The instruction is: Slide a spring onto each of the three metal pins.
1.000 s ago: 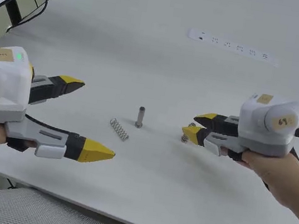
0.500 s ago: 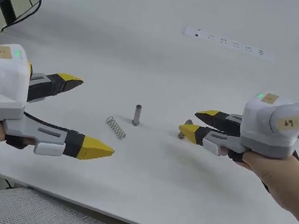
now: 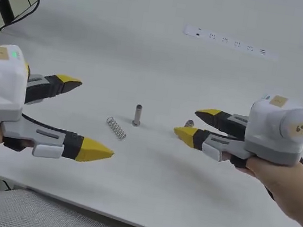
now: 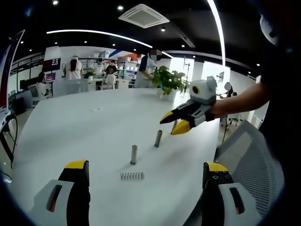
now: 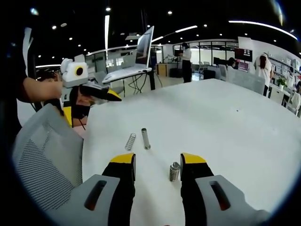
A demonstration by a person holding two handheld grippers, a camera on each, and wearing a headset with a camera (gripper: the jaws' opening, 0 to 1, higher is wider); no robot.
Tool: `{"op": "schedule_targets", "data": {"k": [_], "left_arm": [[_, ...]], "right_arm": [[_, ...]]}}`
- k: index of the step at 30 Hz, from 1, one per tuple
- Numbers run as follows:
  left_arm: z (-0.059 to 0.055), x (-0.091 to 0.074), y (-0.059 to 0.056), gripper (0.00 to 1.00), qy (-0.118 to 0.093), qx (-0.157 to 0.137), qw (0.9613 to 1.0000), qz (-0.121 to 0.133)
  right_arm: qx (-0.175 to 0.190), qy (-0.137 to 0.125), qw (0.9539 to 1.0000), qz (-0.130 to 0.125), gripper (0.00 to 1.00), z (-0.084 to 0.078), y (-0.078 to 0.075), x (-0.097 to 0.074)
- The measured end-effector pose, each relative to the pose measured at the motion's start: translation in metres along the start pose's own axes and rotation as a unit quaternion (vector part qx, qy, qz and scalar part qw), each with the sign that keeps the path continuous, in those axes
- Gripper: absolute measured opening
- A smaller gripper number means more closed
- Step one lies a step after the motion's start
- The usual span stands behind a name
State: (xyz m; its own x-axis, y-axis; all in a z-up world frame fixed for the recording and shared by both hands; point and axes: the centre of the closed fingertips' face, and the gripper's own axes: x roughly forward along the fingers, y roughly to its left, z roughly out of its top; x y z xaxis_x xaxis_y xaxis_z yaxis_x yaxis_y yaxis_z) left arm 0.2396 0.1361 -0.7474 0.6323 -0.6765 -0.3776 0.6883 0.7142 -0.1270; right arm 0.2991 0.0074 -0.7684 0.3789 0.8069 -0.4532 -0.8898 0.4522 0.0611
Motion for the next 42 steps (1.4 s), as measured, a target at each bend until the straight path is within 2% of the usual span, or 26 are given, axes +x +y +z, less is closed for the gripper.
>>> {"op": "schedule_targets", "data": {"k": [6,15,19,28,35,42], "left_arm": [[0.002,0.000,0.002,0.98,-0.002,0.000,1.0000,0.001],[0.002,-0.001,0.001,0.98,-0.002,0.000,1.0000,0.000],[0.003,-0.002,0.003,0.98,-0.002,0.001,1.0000,0.002],[0.004,-0.001,0.004,0.98,-0.002,0.000,1.0000,0.000],[0.002,0.001,0.003,0.98,0.000,-0.002,1.0000,-0.003],[0.002,-0.002,0.003,0.98,0.000,-0.004,1.0000,-0.001]], "right_arm": [[-0.001,-0.014,0.9999,0.000,0.36,0.006,0.001,-0.010],[-0.011,-0.014,0.9998,0.001,0.35,0.008,0.008,-0.021],[-0.014,-0.013,0.9998,0.000,0.33,0.005,0.014,-0.025],[-0.013,0.004,0.9999,-0.003,0.28,-0.010,0.011,-0.030],[-0.012,0.016,0.9998,0.005,0.29,-0.019,0.016,-0.029],[-0.013,0.014,0.9997,0.016,0.28,-0.012,0.027,-0.016]]}}
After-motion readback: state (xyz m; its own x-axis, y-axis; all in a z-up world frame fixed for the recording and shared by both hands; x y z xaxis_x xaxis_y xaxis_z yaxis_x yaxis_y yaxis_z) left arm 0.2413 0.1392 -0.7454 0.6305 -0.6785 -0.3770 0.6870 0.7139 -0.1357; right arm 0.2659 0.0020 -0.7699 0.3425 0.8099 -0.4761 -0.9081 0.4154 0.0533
